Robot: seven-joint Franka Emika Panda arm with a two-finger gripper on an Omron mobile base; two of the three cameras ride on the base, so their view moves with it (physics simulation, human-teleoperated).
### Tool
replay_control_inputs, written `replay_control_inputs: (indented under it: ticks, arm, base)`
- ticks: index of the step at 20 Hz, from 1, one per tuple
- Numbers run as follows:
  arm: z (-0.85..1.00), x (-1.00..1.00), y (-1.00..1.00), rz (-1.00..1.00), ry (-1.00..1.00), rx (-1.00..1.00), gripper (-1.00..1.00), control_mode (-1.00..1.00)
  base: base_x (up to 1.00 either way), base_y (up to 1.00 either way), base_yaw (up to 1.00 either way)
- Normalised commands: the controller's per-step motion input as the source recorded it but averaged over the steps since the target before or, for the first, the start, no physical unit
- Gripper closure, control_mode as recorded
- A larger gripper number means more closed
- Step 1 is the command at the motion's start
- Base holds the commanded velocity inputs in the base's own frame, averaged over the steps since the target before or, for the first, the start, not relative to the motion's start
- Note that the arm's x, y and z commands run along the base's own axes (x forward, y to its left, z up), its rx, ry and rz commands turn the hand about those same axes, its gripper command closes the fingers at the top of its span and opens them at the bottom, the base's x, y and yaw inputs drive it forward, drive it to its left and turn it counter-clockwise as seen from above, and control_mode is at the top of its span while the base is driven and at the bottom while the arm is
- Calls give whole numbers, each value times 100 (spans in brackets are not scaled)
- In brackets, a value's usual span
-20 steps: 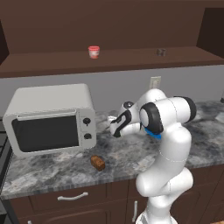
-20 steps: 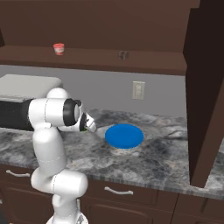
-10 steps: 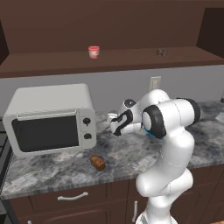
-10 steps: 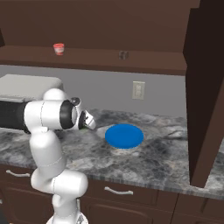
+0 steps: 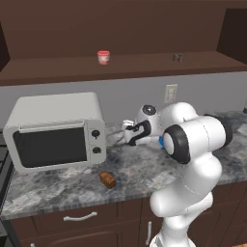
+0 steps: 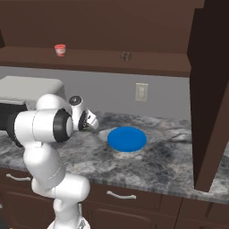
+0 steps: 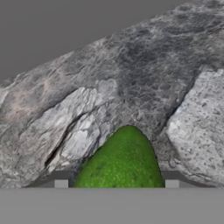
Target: Pick the avocado and bread from the counter and place them on the plate. Then pick the jam from the cabinet and place it next to the plate. Lastly close the cabinet door.
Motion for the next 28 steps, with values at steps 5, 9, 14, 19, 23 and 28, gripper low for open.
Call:
replay_control_inputs:
  ticks: [5, 9, 14, 19, 23, 28]
  arm:
    - [45, -17, -19, 0, 0, 0, 100, -100]
    - [41, -20, -21, 0, 0, 0, 100, -100]
    - [23, -26, -28, -1, 1, 0, 100, -100]
    - [14, -27, -37, -1, 1, 0, 100, -100]
    - [8, -27, -43, -3, 2, 0, 100, -100]
    - [2, -20, -47, -4, 3, 0, 100, -100]
  base:
    - [0, 0, 0]
    - [0, 0, 0]
    - [0, 0, 0]
    - [0, 0, 0]
    - [0, 0, 0]
    - [0, 0, 0]
